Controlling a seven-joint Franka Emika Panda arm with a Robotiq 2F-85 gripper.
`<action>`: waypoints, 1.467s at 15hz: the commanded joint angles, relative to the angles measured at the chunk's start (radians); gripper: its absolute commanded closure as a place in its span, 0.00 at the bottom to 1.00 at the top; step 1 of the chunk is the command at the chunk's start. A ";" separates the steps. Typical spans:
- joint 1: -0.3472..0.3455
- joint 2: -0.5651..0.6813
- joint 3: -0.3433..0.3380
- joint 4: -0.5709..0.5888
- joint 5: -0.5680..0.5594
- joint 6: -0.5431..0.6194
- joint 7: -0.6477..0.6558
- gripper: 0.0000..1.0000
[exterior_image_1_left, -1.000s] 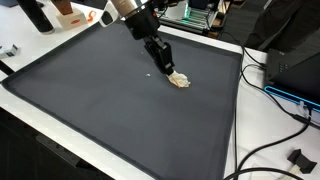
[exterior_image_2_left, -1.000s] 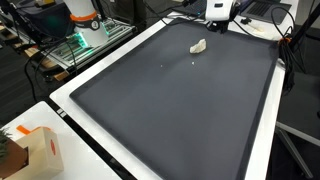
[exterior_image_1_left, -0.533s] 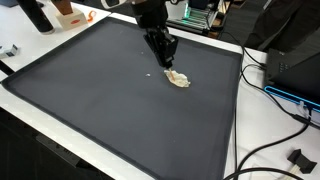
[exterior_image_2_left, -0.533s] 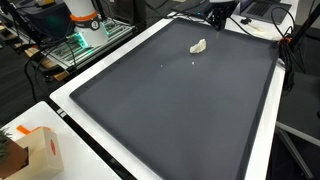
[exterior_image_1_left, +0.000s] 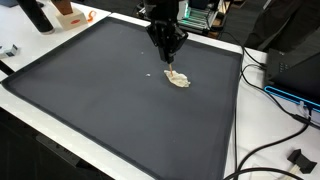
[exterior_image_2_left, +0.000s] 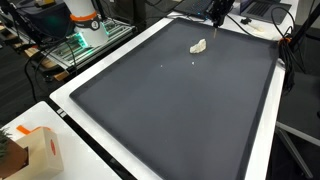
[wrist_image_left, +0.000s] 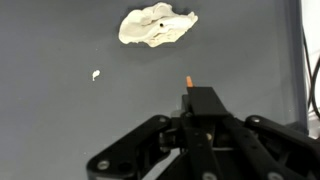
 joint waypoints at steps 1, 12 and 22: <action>0.025 -0.054 -0.011 -0.053 -0.086 -0.008 0.030 0.97; 0.028 -0.111 0.015 -0.069 -0.184 -0.060 -0.031 0.97; 0.020 -0.108 0.031 -0.037 -0.165 -0.131 -0.082 0.87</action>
